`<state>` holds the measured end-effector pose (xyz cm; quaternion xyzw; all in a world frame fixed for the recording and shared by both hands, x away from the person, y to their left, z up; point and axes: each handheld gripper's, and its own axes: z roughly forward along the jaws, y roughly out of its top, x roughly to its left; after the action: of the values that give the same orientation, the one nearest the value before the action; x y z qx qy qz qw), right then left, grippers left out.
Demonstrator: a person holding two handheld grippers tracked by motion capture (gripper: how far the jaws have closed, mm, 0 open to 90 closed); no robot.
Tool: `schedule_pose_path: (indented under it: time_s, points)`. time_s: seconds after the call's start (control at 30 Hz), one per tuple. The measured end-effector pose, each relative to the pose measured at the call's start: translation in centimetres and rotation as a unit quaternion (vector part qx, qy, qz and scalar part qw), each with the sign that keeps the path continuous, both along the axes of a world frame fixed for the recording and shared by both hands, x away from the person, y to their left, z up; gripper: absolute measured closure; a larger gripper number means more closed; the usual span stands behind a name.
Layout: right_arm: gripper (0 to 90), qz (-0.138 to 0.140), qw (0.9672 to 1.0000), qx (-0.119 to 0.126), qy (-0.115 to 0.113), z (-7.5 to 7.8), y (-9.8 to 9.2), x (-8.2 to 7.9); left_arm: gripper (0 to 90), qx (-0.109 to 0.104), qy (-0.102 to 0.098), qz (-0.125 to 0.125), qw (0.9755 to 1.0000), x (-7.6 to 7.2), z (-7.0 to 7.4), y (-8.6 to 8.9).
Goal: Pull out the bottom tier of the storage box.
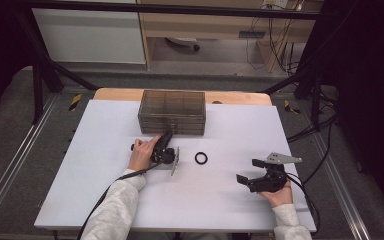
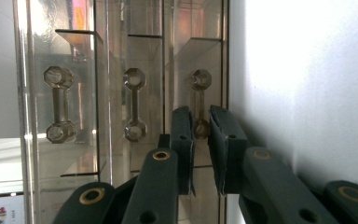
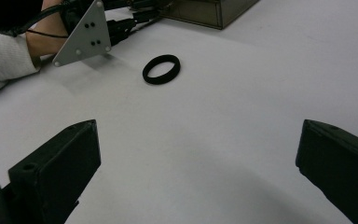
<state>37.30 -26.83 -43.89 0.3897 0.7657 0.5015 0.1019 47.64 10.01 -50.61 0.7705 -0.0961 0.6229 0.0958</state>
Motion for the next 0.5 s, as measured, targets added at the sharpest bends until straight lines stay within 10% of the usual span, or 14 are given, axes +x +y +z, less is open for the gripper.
schedule_pose_path:
  time_s: [0.5]
  points:
    - [0.3, 0.0, 1.0, 0.0, 0.001, 0.03, -0.04, 0.0, 80.5, 0.005, -0.007, -0.005, 1.0, -0.91, 0.12, 0.0]
